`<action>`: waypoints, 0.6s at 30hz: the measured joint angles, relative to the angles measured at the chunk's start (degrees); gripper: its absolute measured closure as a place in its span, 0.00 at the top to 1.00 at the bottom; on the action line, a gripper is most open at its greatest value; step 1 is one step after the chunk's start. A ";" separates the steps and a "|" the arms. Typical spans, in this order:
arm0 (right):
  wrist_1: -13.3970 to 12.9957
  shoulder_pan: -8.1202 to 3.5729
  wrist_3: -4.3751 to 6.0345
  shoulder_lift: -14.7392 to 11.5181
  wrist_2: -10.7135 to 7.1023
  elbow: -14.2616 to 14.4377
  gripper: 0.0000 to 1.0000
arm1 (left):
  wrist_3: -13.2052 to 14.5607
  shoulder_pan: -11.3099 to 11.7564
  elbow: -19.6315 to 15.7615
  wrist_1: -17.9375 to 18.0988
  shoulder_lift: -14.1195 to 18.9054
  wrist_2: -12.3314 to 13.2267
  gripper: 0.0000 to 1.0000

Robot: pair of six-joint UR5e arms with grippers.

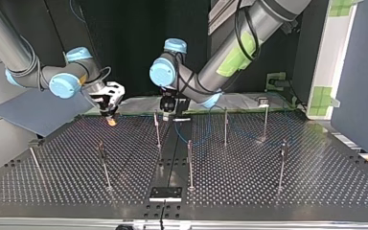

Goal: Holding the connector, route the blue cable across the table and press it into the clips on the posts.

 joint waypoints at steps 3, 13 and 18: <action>0.24 -0.41 -0.07 -0.09 0.00 -0.01 0.00 | -0.02 -1.53 0.00 -1.54 0.52 -1.53 1.00; 0.40 -1.20 -0.17 -0.38 0.00 -0.04 0.00 | -1.35 -6.85 0.02 -6.45 1.34 -6.85 1.00; 0.43 -1.32 -0.21 -0.47 0.00 -0.02 0.00 | -1.69 -9.42 0.40 -5.12 1.26 -8.59 1.00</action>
